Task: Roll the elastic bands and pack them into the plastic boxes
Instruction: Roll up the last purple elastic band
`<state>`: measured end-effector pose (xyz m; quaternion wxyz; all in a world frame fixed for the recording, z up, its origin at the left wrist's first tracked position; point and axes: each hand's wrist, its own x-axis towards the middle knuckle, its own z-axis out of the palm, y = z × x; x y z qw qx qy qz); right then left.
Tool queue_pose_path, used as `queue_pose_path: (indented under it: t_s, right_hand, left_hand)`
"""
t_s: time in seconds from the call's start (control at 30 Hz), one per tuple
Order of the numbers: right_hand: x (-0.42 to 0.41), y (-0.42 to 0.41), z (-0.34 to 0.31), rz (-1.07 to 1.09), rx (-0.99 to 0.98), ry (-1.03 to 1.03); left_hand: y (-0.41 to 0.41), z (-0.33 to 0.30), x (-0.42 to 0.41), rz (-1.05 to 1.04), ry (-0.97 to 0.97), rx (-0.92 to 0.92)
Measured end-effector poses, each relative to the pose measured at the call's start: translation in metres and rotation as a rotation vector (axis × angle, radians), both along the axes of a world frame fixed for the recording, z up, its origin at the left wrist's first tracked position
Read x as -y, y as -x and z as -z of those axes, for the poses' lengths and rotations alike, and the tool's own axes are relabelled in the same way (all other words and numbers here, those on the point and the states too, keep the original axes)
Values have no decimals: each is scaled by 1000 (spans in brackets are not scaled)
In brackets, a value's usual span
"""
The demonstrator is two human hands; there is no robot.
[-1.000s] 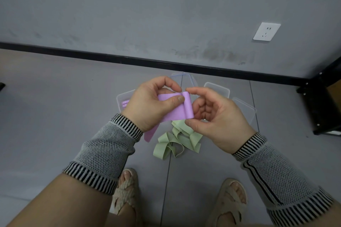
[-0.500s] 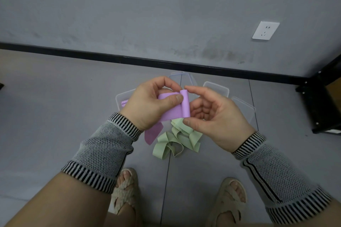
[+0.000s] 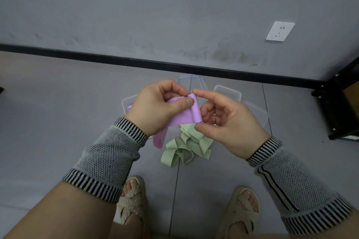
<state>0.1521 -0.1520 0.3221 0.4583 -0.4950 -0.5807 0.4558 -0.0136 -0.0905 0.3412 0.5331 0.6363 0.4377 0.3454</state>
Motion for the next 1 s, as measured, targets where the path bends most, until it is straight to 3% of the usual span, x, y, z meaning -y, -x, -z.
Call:
queue_pose_path:
  t_s: [0.3,0.73,1.0]
  right_hand:
    - [1,0,-3,-29,-62,51]
    - [1,-1,-3,17,115,-23]
    - [3,0,-3,36,-52,11]
  left_hand:
    - [-1,-1,2,71,88,50]
    - [-1,1,0,34,1,-48]
    - [-1,0,-2,18,55,35]
